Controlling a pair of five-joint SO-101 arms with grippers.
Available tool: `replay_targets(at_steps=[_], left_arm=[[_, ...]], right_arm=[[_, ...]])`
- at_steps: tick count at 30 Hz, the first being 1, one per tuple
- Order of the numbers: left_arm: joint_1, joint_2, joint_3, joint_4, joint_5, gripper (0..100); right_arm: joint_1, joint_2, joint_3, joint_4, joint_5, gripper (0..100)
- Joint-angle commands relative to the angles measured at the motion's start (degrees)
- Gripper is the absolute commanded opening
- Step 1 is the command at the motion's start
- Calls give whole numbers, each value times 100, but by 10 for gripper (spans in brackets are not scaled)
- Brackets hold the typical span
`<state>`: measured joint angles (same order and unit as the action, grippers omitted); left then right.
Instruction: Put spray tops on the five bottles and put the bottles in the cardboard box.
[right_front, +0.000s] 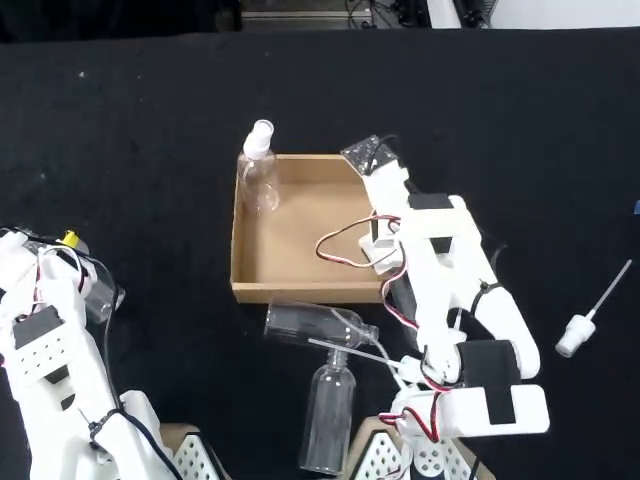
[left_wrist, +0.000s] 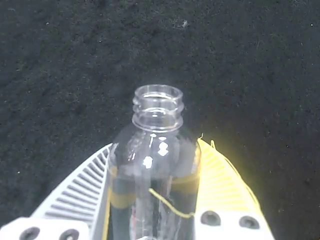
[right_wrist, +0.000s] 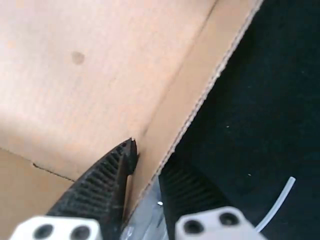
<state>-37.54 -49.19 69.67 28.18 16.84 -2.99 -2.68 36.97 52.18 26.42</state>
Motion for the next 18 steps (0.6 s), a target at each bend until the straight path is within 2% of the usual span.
replay_targets(at_steps=[1, 18], left_arm=[[-22, -132, -277, -123, 53, 29], [-22, -123, -277, -123, 53, 29]], right_arm=[[114, -347, -22, -105, 44, 10], [105, -347, 110, -369, 9, 11]])
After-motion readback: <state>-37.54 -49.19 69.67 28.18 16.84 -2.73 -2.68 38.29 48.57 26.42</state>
